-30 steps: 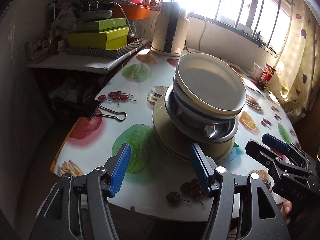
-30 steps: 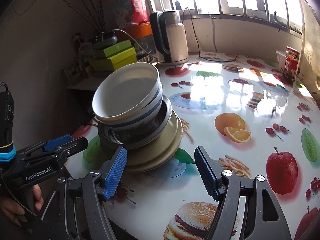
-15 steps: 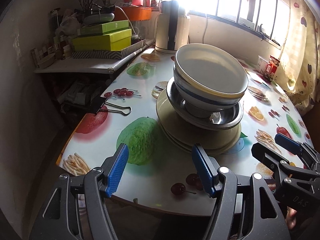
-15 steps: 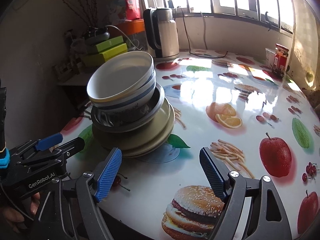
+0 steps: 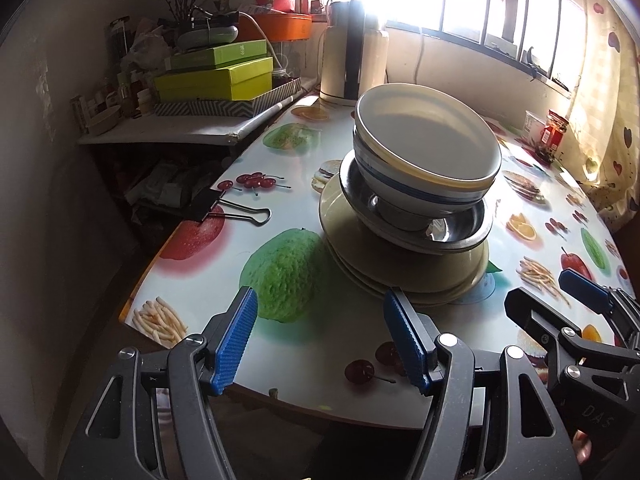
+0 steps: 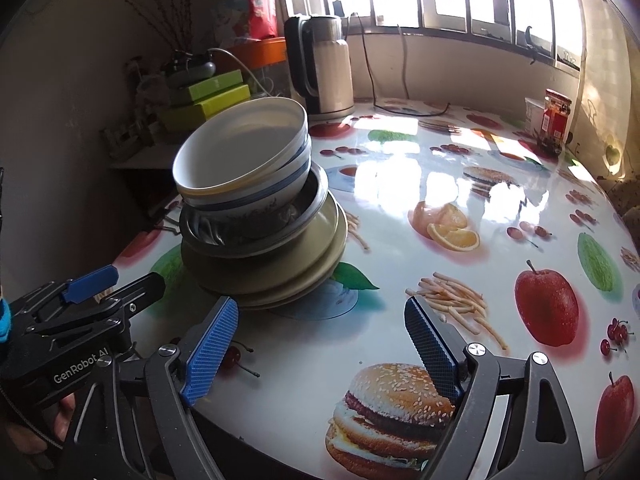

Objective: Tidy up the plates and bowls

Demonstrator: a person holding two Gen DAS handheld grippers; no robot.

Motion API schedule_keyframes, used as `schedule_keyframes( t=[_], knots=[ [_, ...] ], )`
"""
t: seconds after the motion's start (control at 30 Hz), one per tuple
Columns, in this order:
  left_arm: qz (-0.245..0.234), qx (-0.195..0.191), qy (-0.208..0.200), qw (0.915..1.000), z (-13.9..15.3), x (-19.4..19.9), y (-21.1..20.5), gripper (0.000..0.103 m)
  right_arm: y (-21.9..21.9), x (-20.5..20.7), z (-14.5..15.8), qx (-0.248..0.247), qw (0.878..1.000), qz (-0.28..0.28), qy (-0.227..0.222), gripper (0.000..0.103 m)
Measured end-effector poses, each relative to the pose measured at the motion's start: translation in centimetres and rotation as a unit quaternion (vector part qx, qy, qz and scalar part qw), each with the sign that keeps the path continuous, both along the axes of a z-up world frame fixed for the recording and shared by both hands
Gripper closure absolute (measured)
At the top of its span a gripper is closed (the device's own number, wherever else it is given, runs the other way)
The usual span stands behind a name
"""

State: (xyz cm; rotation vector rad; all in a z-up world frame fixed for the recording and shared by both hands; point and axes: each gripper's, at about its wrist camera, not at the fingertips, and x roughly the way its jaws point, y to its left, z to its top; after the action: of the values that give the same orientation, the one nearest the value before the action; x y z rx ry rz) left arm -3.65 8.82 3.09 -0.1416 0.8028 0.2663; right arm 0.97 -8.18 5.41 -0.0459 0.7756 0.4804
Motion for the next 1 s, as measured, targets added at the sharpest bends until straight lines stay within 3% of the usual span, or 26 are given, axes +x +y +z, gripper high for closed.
schedule_keyframes(
  t=[1.0],
  knots=[
    [-0.009, 0.001, -0.002, 1.0, 0.06, -0.15, -0.84, 0.037, -0.27, -0.05, 0.19, 0.003, 1.0, -0.004, -0.002, 0.016]
  ],
)
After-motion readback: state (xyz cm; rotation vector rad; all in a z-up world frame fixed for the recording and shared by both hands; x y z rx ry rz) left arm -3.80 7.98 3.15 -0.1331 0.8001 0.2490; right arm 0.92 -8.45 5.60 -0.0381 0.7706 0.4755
